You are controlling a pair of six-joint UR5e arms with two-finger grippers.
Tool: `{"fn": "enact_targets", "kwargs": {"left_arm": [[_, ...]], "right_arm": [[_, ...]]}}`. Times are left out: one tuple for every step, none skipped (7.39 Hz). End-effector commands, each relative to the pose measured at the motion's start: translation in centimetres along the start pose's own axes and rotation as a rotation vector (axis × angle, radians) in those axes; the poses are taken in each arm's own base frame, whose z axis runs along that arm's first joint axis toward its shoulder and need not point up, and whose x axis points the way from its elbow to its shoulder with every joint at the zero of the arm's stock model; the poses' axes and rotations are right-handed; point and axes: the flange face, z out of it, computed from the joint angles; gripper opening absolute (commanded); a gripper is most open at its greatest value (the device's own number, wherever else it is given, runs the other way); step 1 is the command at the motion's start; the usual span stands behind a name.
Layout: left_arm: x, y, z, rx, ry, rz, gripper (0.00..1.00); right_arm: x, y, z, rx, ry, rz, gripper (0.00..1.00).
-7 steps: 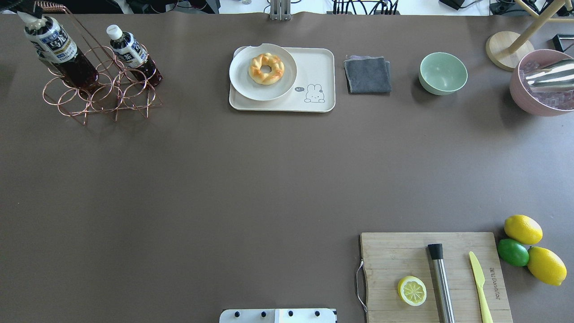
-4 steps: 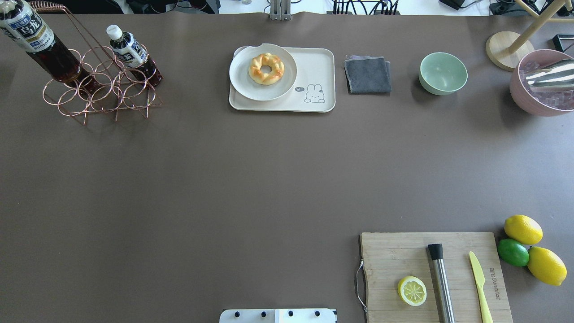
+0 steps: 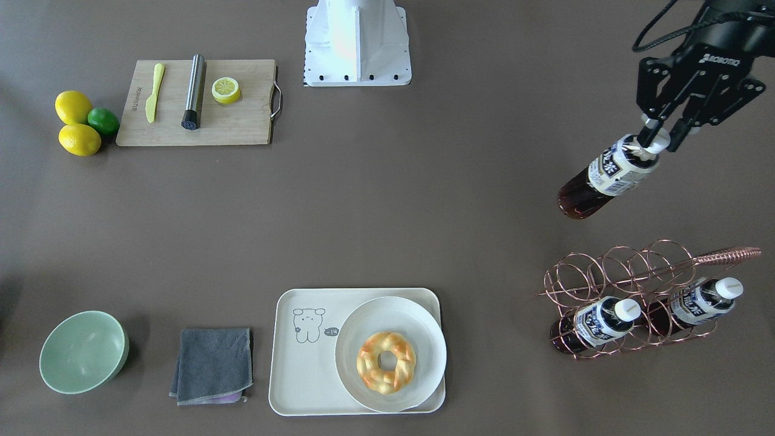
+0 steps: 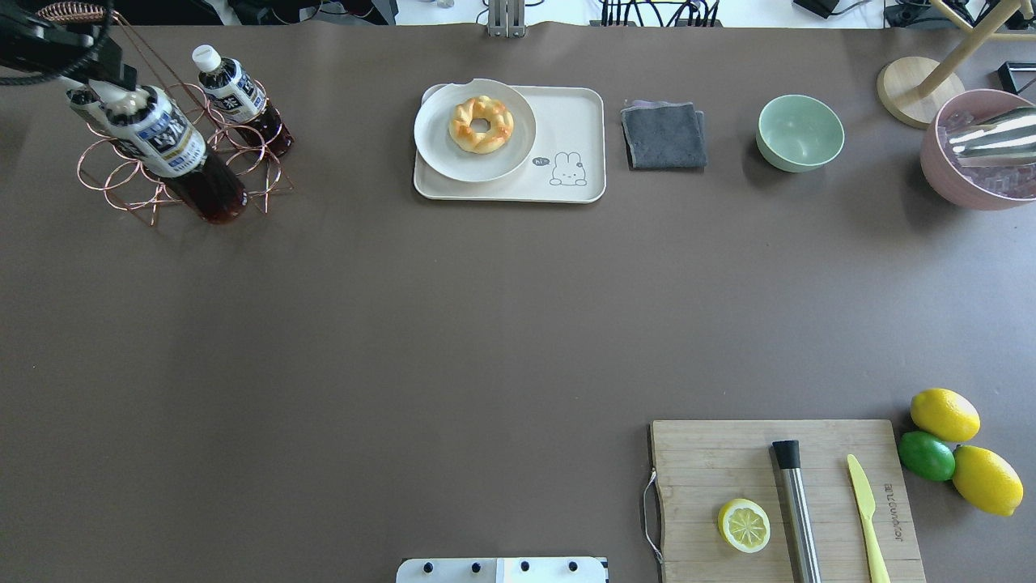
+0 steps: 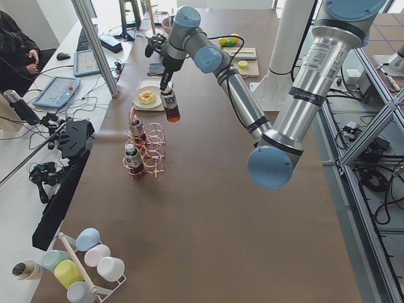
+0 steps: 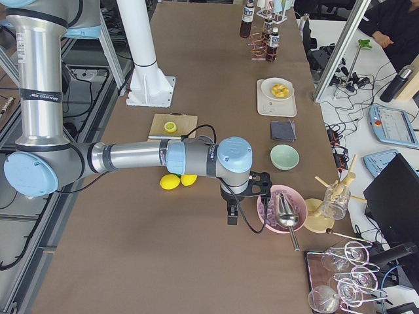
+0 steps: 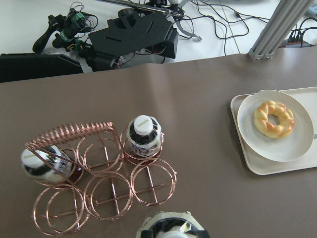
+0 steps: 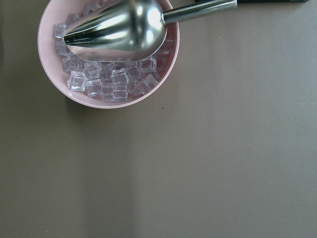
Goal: Place tea on tray
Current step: 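Carry the tea bottle with the left gripper and set it on the table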
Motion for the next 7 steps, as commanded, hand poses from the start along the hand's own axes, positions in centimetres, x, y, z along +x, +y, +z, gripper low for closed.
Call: {"fn": "enact_targets", "kwargs": {"left_arm": [[11.6,4.2,4.3,0.001,-0.026,-0.059,0.0],[16.6,4.9,4.0,-0.013,-0.058,-0.066,0.0],[20.5,7.1,5.0,-0.006,-0.07,-0.076,0.0],[24.6,9.3,6.7,-0.007,-0.069,-0.098,0.0],[28.7,10.4,7.9,0.001,-0.064,-0.124,0.0],[32.5,10.9,8.7,0.0,-0.055,-0.15,0.0],[34.5,11.9,9.9,-0.005,-0.068,-0.155,0.0]], "right_arm": [[0.1,0.0,0.1,-0.002,0.004,0.0,1.0],[0.3,0.0,0.2,-0.005,0.003,0.003,1.0],[0.4,0.0,0.3,-0.007,0.003,0.005,1.0],[0.3,0.0,0.4,-0.008,0.003,0.004,1.0],[0.5,-0.2,0.5,-0.01,0.003,0.006,1.0],[0.6,-0.6,0.6,-0.012,0.003,0.007,1.0],[0.6,-0.6,0.6,-0.011,0.003,0.006,1.0]]}}
